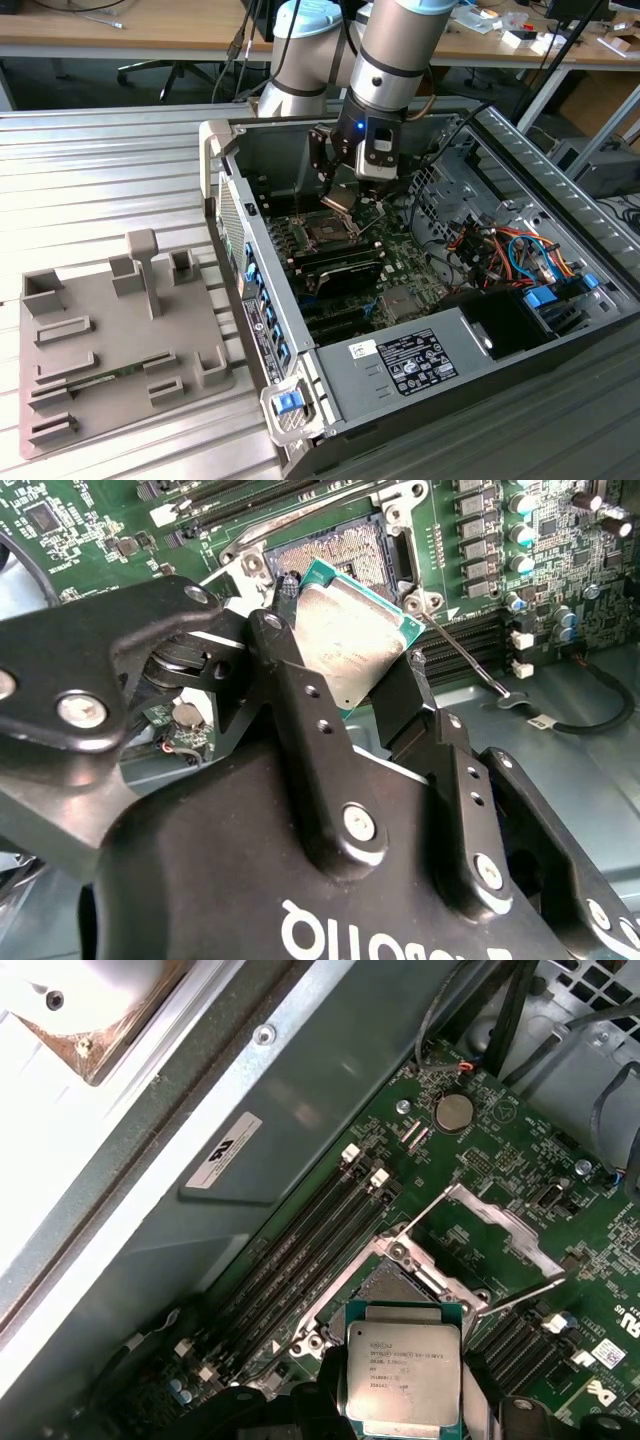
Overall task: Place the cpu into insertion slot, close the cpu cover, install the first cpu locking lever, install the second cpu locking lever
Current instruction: 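Place the cpu into insertion slot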
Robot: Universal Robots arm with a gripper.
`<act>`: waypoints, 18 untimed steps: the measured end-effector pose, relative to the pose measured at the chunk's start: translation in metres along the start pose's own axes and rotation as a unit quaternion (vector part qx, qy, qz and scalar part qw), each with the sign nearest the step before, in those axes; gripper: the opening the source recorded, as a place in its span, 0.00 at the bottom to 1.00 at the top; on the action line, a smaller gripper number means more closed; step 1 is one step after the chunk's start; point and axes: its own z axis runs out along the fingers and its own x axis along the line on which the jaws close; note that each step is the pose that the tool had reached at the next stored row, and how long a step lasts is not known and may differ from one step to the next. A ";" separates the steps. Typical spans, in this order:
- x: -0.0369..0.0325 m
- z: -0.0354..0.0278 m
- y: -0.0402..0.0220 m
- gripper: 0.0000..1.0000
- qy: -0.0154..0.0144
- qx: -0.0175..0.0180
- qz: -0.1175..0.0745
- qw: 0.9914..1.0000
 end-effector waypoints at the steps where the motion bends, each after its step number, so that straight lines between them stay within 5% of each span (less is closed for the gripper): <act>1: 0.0000 0.0000 0.0000 0.55 0.000 0.000 0.001 1.000; 18: 0.0000 0.0008 0.0000 0.55 0.000 -0.001 0.039 0.999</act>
